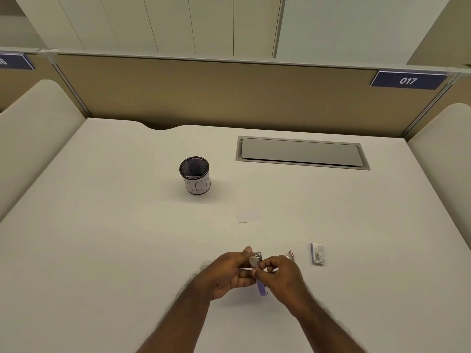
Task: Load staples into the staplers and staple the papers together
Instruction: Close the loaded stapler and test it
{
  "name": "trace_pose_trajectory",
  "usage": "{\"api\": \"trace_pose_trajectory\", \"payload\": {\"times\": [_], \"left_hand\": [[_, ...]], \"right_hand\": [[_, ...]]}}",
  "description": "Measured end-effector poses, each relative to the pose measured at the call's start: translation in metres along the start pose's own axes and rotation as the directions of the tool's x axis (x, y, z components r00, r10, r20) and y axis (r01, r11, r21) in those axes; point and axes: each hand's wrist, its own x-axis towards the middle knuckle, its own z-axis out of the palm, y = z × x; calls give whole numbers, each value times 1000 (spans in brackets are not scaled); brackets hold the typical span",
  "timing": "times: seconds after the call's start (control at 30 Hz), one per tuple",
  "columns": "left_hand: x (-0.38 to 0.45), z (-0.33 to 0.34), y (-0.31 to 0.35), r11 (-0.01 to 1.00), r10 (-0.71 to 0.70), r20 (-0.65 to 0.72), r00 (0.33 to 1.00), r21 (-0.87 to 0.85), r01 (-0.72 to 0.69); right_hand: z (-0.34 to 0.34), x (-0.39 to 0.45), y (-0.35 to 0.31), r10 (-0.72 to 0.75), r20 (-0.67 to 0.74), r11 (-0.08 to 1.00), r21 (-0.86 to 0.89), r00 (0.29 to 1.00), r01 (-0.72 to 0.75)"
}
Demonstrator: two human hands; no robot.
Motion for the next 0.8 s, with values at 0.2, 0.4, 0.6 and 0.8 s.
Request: {"api": "trace_pose_trajectory", "payload": {"times": [0.2, 0.4, 0.6, 0.8], "left_hand": [[13, -6, -2, 994, 30, -131, 991, 104, -17], [30, -10, 7, 904, 200, -282, 938, 423, -66], [53, -19, 19, 476, 588, -281, 758, 878, -44], [80, -28, 27, 156, 662, -118, 740, 988, 18]], "right_hand": [[25, 8, 7, -3, -114, 996, -87, 993, -7], [40, 11, 20, -35, -127, 981, -195, 991, 10], [52, 11, 23, -15, -162, 949, -312, 987, -37], [65, 17, 18, -59, -154, 899, -437, 986, -15]]}}
